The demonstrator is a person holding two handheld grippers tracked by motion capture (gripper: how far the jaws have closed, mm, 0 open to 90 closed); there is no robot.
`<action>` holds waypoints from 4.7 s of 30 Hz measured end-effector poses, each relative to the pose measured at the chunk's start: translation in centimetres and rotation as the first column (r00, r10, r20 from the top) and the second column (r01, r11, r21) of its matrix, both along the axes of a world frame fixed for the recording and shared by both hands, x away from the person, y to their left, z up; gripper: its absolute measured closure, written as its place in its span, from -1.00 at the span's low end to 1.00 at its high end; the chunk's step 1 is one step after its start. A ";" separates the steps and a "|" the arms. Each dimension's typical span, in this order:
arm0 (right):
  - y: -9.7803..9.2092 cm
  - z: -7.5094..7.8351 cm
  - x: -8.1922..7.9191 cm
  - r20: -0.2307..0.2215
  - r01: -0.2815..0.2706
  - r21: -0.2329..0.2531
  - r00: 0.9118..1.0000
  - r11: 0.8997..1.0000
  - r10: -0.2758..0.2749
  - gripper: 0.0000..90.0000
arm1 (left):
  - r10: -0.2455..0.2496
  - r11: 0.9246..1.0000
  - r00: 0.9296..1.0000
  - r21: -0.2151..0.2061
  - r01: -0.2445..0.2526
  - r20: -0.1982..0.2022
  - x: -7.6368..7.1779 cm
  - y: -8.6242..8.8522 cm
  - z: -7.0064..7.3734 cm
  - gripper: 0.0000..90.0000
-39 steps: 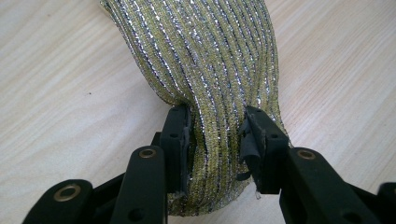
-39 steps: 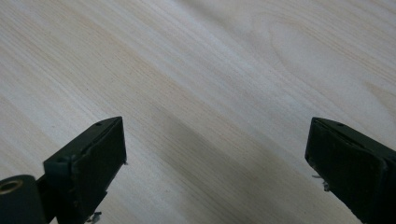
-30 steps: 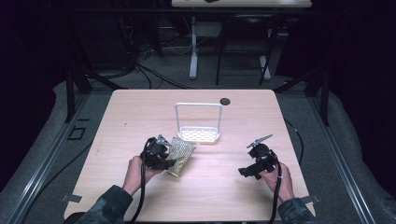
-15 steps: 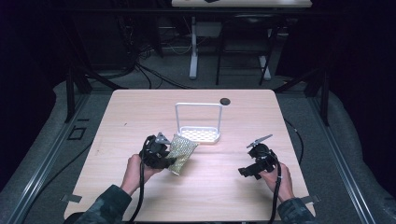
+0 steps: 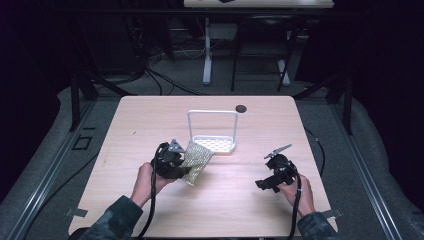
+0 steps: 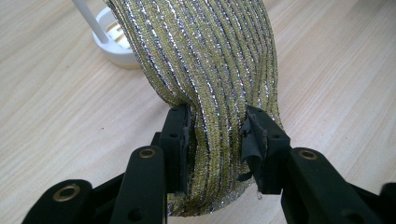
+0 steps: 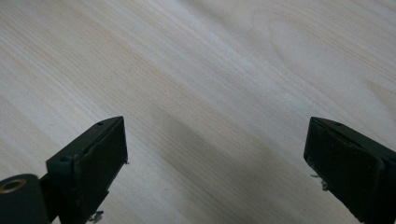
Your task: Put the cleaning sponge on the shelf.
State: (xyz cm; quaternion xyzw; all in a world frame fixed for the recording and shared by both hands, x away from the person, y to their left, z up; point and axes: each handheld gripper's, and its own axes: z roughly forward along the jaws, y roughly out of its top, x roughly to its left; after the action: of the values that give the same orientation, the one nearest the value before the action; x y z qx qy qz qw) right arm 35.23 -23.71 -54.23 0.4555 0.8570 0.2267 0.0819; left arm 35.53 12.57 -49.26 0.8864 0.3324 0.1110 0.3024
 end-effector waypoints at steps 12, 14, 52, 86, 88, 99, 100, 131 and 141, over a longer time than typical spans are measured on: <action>-0.1 0.0 0.0 0.001 0.001 0.002 1.000 1.000 -0.001 -0.88 | -0.015 1.000 1.000 0.003 0.015 0.013 0.4 -0.4 0.5 0.40; 0.0 0.0 0.0 0.001 0.002 0.001 1.000 1.000 -0.002 -0.88 | -0.014 1.000 1.000 0.003 0.014 0.018 0.5 -0.6 0.6 0.40; 0.3 0.0 0.0 -0.005 -0.003 0.000 1.000 1.000 0.003 -0.87 | -0.013 1.000 0.996 0.005 0.013 0.089 3.3 -2.8 2.3 0.40; 0.1 0.0 0.0 -0.009 -0.010 0.000 1.000 1.000 0.010 -0.87 | 0.037 0.999 0.991 0.030 -0.041 0.131 6.2 -6.0 1.9 0.41; 0.2 0.0 0.0 -0.004 -0.009 0.001 1.000 1.000 0.009 -0.87 | 0.043 0.998 0.990 0.032 -0.047 0.134 6.3 -6.1 1.8 0.41; 0.3 0.0 0.0 -0.005 -0.009 0.005 1.000 1.000 0.009 -0.87 | 0.055 0.996 0.987 0.065 -0.066 0.154 7.1 -7.3 0.8 0.41; 0.3 0.0 0.0 -0.005 -0.010 0.005 1.000 1.000 0.010 -0.87 | 0.060 0.996 0.986 0.062 -0.070 0.157 7.1 -7.3 0.7 0.41; 0.3 -0.1 0.0 -0.007 -0.017 -0.002 1.000 1.000 0.017 -0.86 | 0.121 0.983 0.984 0.125 -0.138 0.134 9.8 -9.7 -2.5 0.40; 0.3 -0.1 0.0 -0.006 -0.020 -0.002 1.000 1.000 0.020 -0.86 | 0.149 0.975 0.982 0.150 -0.165 0.115 10.2 -9.8 -3.4 0.31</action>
State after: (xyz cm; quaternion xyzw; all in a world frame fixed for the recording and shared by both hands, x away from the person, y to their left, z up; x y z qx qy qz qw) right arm 35.26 -23.43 -54.33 0.4474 0.8620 0.2254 0.0772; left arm 45.75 2.77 -52.63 0.8717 0.3755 0.2062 0.2380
